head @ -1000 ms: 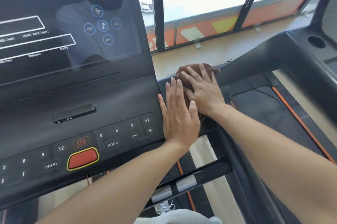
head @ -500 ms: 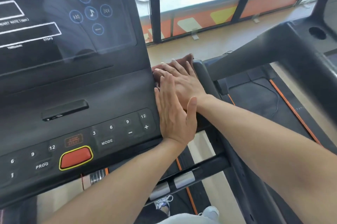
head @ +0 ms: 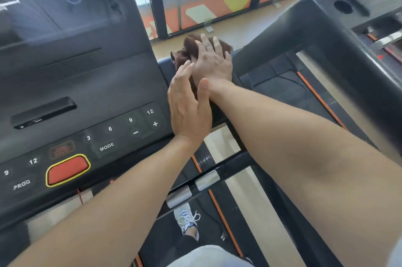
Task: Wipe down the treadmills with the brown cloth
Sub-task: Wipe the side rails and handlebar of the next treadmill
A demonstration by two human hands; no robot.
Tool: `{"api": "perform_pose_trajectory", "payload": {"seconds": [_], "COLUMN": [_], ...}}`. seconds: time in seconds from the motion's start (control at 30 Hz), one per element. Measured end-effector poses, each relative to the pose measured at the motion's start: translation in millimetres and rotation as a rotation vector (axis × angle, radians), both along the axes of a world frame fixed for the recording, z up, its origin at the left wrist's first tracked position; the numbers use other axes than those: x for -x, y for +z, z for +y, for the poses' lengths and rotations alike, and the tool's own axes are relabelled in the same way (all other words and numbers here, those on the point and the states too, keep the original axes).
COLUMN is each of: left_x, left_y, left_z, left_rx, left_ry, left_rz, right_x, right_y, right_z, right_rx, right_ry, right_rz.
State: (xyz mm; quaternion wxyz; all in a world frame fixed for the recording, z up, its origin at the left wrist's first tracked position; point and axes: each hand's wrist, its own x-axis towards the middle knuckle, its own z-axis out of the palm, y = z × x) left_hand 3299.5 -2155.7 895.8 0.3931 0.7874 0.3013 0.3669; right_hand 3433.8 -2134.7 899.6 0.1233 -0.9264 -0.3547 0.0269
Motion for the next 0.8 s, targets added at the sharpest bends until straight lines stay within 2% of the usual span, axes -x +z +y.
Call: {"api": "perform_pose_trajectory", "payload": {"seconds": [0.07,0.13,0.27,0.33,0.4,0.53,0.63,0.8], "left_x": [7.0,18.5,49.1,59.1,67.0,81.0,80.6,77.7], "left_y": [4.6,5.7,2.1,-0.3,-6.7,-37.7,-43.3,-29.0], "left_z": [-1.1,-3.9,-29.3,-54.5,-88.2,-157.8,-182.8,-172.2], "left_rx": [0.143,0.222,0.212,0.195,0.091,-0.064,-0.198,-0.231], "left_ry": [0.005,-0.091,-0.377,-0.381,-0.349,-0.306,-0.236,-0.261], "left_rz": [-0.030,-0.021,0.171,0.265,0.384,0.624,0.761,0.875], "right_x": [-0.7,-0.5,13.8,31.3,55.0,109.6,152.5,181.6], "right_y": [-0.6,-0.3,3.4,0.8,-3.1,-12.8,-14.8,-23.4], "right_z": [-26.4,-61.8,-147.7,-200.8,-258.9,-372.1,-438.2,-468.4], "right_rx": [-0.045,-0.086,-0.181,-0.227,-0.230,-0.132,0.016,0.252], "right_ry": [-0.089,-0.170,-0.260,-0.251,-0.228,-0.198,-0.234,-0.336], "right_rz": [0.092,0.217,0.524,0.639,0.686,0.690,0.596,0.394]}}
